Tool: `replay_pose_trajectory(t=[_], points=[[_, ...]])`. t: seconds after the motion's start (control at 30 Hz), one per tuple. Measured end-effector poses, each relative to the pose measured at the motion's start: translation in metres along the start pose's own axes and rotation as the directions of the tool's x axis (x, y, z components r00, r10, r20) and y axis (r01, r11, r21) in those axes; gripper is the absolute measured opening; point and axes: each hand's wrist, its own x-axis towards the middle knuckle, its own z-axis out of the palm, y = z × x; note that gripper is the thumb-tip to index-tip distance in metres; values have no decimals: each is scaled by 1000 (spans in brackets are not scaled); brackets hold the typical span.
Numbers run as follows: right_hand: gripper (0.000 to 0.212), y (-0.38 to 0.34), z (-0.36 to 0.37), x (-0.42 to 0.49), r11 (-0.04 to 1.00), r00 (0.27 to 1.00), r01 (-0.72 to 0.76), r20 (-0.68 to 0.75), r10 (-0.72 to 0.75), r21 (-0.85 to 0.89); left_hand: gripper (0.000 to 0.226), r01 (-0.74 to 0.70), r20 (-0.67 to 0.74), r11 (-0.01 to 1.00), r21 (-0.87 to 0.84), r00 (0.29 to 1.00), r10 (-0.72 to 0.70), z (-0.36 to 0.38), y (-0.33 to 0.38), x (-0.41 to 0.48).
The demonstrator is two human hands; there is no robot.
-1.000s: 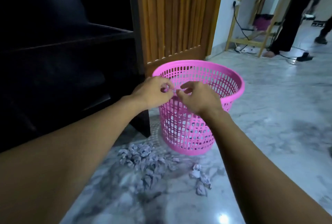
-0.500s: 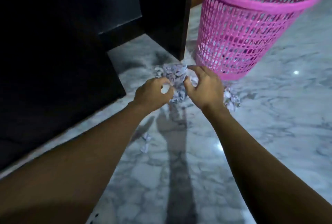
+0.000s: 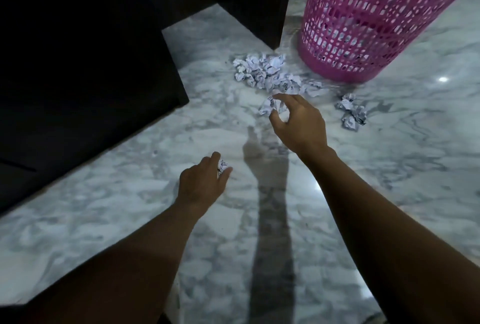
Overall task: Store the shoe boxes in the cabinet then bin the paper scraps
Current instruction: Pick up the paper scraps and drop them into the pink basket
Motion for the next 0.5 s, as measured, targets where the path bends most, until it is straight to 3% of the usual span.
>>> replay_pose_trajectory(t=[0.17,0.27,0.37,0.5], points=[[37,9,-2,1,1000,999,-1,41,2,-21,11,-15,51,984,-177,998,24,-9,-5,13],[37,11,0,1,999,998,-12,61,14,-30,12,45,116,954,-296,993,-10,-12,-13,17],[39,10,4,2,999,995,-27,93,31,-37,9,-39,147,961,-274,986,82,-15,-19,6],[42,11,12,3,998,991,-42,124,46,-40,25,-284,126,955,-83,948,293,-10,-27,-5]])
